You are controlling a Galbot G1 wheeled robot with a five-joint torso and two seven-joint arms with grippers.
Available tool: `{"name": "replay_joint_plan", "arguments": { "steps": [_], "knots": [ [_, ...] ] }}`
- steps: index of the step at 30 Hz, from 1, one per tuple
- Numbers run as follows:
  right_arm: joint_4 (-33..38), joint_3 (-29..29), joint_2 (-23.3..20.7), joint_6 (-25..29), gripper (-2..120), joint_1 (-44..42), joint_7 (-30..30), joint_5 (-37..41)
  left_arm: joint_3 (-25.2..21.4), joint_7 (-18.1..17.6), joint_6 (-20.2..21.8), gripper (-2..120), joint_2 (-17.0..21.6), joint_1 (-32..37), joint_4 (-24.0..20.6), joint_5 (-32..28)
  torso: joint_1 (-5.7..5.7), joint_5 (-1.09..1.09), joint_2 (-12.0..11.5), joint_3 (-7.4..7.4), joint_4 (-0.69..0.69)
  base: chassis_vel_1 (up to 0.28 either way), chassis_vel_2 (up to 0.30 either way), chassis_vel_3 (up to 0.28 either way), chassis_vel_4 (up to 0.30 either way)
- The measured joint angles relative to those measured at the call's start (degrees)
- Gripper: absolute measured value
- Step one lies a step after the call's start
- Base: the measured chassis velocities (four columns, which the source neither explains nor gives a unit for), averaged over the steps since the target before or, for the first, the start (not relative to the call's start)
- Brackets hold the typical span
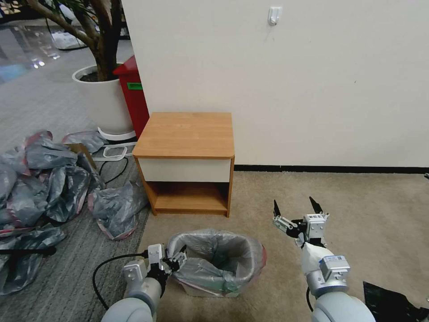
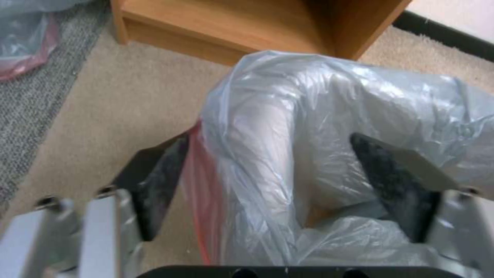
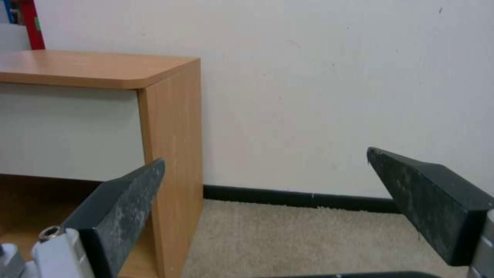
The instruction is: Pick up the garbage bag from the table and place it over the trash can.
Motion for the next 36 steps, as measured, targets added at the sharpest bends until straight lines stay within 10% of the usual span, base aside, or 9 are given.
{"name": "replay_joint_plan", "arguments": {
  "steps": [16,21,23,36],
  "knots": [
    [0.22,0.26,-0.19,0.46,100,-0.17,-0.07,1.61,-1.91,2.48,-2.67,100,0.18,1.60,-0.35,2.39,0.00,0.00,0.00,0.00,0.00,0.000,0.000,0.000,0.000],
    [0.36,0.47,-0.03,2.66,100,-1.17,-0.33,4.79,-2.92,4.89,-14.27,100,-0.17,2.20,-0.06,8.22,0.00,0.00,0.00,0.00,0.00,0.000,0.000,0.000,0.000],
    [0.20,1.52,1.23,7.27,100,-4.01,-1.43,6.56,-6.13,9.05,-28.20,100,-1.00,3.89,-0.92,16.01,0.00,0.00,0.00,0.00,0.00,0.000,0.000,0.000,0.000],
    [-0.19,5.21,5.65,18.95,100,-12.77,-1.19,4.95,-10.49,10.47,-37.61,100,-2.86,13.73,-8.00,25.24,0.00,0.00,0.00,0.00,0.00,0.000,0.000,0.000,0.000]
  ]
}}
